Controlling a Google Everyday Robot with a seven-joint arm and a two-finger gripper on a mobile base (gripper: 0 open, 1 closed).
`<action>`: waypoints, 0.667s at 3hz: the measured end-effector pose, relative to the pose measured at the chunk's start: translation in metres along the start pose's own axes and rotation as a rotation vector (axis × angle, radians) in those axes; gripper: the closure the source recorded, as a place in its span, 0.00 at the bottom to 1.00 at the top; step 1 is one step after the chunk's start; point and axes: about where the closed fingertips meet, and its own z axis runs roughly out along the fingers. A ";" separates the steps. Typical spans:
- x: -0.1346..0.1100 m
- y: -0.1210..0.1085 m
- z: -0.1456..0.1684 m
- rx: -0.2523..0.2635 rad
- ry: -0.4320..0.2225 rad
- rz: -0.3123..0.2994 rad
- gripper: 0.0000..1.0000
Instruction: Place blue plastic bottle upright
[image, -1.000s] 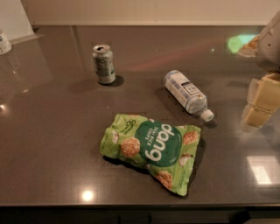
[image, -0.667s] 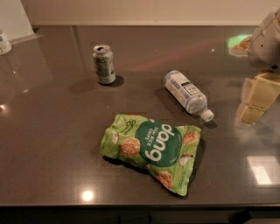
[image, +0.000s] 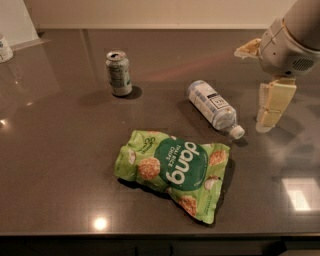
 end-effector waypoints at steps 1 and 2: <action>0.001 -0.024 0.008 0.025 -0.004 -0.159 0.00; 0.005 -0.045 0.014 0.030 -0.019 -0.326 0.00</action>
Offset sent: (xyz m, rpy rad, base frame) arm 0.0737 -0.0063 0.0026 -0.1356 -0.1665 0.5513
